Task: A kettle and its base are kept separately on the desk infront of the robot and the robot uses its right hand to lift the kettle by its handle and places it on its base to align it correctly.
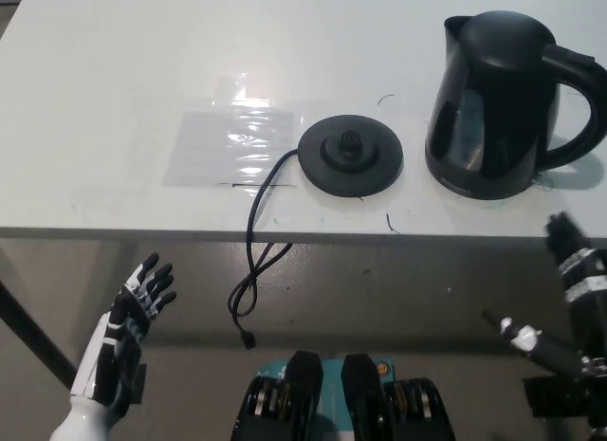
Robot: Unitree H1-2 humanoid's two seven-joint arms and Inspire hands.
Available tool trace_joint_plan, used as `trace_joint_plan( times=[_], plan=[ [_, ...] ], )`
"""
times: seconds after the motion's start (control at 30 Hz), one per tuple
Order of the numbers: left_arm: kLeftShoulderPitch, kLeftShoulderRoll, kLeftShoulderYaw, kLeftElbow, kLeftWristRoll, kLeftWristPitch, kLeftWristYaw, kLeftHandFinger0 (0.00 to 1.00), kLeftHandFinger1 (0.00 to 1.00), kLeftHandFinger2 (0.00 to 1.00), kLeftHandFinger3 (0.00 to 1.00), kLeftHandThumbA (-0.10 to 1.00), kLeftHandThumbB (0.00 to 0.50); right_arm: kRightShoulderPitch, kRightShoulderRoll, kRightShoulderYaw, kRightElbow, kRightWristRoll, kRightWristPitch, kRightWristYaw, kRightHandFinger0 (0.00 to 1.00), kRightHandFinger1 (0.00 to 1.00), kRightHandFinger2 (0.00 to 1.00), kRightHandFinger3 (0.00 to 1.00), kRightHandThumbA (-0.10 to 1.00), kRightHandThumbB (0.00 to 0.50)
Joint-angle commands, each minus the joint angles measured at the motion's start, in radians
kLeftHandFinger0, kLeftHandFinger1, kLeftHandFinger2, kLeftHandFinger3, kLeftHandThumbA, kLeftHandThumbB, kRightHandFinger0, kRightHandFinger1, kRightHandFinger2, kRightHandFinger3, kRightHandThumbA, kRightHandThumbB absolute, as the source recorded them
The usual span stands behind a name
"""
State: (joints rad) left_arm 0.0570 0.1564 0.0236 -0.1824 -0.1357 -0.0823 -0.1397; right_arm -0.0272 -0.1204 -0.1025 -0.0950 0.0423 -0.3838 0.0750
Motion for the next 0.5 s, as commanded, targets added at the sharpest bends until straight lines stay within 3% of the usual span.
trace_joint_plan(
  times=[0.0,0.07,0.13,0.2,0.23,0.47],
  plan=[
    [0.003,0.002,-0.009,-0.051,-0.036,-0.03,-0.029,1.0,1.0,1.0,1.0,1.0,0.078,-0.058,-0.033,-0.066,-0.107,-0.041,-0.029,-0.057,1.0,1.0,1.0,1.0,1.0,0.25],
    [0.0,0.003,-0.011,-0.056,-0.034,-0.026,-0.029,1.0,1.0,1.0,1.0,1.0,0.076,-0.09,-0.048,-0.093,-0.136,-0.028,0.038,-0.062,1.0,1.0,1.0,1.0,1.0,0.283],
    [-0.003,0.001,-0.015,-0.057,-0.035,-0.019,-0.026,1.0,1.0,1.0,1.0,1.0,0.085,-0.143,-0.086,-0.121,-0.136,-0.002,0.088,-0.058,1.0,1.0,1.0,1.0,1.0,0.275],
    [-0.002,0.003,-0.017,-0.055,-0.04,-0.02,-0.029,1.0,1.0,1.0,1.0,1.0,0.08,-0.178,-0.117,-0.136,-0.142,0.031,0.147,-0.047,1.0,1.0,1.0,1.0,1.0,0.31],
    [-0.001,0.004,-0.017,-0.058,-0.04,-0.016,-0.027,1.0,1.0,1.0,1.0,1.0,0.082,-0.199,-0.133,-0.141,-0.139,0.079,0.184,-0.037,1.0,1.0,1.0,1.0,1.0,0.359],
    [-0.005,0.008,-0.016,-0.05,-0.04,-0.015,-0.028,1.0,1.0,1.0,1.0,1.0,0.085,-0.341,-0.233,-0.173,-0.036,0.184,0.304,-0.002,1.0,1.0,1.0,1.0,1.0,0.382]
  ],
)
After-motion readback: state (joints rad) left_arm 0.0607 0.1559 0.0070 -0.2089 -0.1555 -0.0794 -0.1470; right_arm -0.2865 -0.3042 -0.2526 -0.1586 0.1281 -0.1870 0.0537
